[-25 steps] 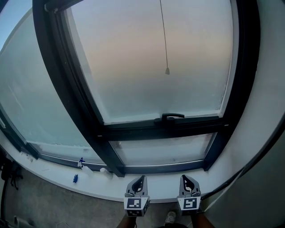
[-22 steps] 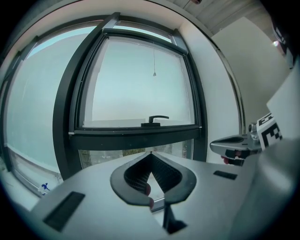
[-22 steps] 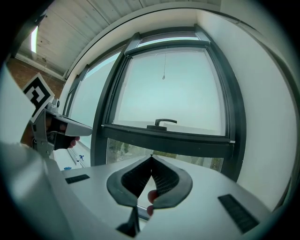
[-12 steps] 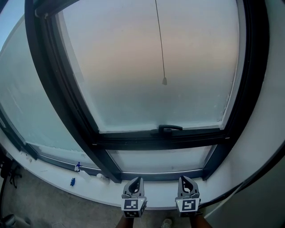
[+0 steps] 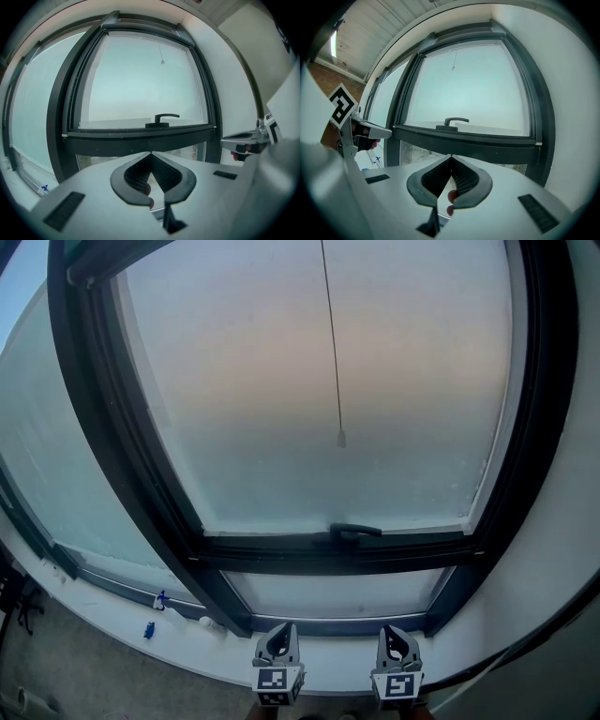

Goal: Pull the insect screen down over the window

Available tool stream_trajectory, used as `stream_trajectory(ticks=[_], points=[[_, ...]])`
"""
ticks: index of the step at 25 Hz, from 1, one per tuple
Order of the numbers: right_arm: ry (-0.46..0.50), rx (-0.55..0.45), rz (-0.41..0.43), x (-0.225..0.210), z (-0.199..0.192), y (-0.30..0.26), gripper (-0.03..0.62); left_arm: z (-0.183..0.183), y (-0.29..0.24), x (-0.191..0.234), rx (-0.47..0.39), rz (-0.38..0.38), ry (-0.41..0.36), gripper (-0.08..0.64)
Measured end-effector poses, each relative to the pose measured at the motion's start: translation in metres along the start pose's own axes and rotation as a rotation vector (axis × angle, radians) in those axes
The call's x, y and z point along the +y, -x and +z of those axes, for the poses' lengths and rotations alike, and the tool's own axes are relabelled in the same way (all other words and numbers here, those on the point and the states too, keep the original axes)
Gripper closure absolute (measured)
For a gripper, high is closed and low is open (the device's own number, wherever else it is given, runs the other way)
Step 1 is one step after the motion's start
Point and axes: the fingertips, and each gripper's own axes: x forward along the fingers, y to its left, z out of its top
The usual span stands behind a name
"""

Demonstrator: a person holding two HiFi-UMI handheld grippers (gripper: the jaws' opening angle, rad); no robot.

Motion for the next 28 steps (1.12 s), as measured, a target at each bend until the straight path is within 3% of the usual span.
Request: stream_trajectory(ticks=[7, 23, 28], points=[[-0.022, -0.02, -0.047, -0.015, 0.004, -0.013, 0.589, 0.021, -0.031, -0.005, -0.039, -0.036, 0.006, 0.558], [-0.026, -0.073, -0.11, -0.013, 0.046, -0.08, 0.589, 0.076, -0.084, 0.037, -0.158, -0.113, -0.02, 0.558], [-0.098, -0.101, -0.133, -0.015, 0.071, -0.086, 0.589, 0.104, -0.09, 0.045, -0.217, -0.149, -0.05, 0.558]])
